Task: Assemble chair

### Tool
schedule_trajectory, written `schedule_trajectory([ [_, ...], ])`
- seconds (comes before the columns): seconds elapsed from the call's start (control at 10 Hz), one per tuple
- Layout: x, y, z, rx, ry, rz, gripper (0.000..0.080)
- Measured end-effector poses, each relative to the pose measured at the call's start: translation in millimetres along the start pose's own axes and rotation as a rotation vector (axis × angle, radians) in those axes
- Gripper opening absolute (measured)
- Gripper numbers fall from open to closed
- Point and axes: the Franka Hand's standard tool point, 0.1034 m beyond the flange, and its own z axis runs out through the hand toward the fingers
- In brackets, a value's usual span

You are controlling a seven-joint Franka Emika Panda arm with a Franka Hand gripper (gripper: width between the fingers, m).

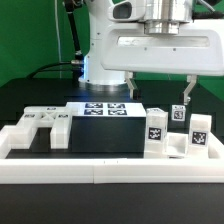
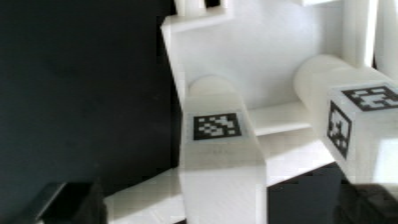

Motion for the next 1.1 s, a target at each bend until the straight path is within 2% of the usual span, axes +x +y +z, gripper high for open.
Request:
schedule_trajectory([
  [0.2,-0.7,-0.3,0.9,0.002,0.007,-0.004,0.0648],
  [0.4,-17.3,0.5,12.7,-0.002,0.033,-0.056,0.0648],
  [0.6,-16.4,6.5,20.4,-0.010,0.049,-0.180,0.0648],
  [1.1,-17.0,6.3,21.8,-0.011,0.049,-0.183,0.0648],
])
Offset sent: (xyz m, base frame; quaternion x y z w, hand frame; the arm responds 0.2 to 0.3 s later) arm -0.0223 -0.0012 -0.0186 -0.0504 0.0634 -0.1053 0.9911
